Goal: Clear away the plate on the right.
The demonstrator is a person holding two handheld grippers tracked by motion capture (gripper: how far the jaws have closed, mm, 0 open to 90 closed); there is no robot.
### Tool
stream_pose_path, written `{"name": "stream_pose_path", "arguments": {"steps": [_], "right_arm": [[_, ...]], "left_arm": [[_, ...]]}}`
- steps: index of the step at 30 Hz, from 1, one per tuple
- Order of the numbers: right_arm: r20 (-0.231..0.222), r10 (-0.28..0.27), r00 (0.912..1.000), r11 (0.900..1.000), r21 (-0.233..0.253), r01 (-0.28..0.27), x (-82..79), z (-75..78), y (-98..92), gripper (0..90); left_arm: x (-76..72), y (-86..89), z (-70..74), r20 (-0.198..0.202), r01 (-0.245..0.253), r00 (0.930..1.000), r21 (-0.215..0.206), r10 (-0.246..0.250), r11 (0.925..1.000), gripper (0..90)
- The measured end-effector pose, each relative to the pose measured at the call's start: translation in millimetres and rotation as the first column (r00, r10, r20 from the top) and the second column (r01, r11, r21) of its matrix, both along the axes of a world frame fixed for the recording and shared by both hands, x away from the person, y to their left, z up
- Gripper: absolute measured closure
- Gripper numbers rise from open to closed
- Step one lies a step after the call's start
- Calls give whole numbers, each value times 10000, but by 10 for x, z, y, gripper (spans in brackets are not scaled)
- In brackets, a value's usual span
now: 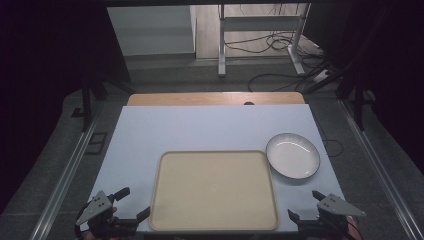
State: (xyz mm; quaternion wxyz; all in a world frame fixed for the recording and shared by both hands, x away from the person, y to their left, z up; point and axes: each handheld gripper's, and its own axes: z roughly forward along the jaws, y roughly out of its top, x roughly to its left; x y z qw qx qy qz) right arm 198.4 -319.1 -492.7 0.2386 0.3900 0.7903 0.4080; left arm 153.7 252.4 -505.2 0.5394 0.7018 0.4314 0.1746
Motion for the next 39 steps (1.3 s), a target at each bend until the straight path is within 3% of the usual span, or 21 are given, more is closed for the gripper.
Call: {"name": "stream_pose_path", "arguments": {"steps": [7,13,25,39], "right_arm": [[202,58,9998,9996,-274,-53,-1,-2,21,0],[96,154,9998,9989,-447,-150,20,-29,22,0],[205,205,9996,9971,-735,-189,18,-15,40,0],[677,176,9976,9936,-1127,-99,102,11,122,0]], "left_arm": [[-6,15,-15,49,-76,10000,-135,77,9999,0],[14,-13,-11,-98,14,10000,118,-13,9999,0],[21,-8,-13,-169,87,9998,90,-85,9999,0],[25,-10,-14,-204,129,9997,104,-127,9999,0]]}}
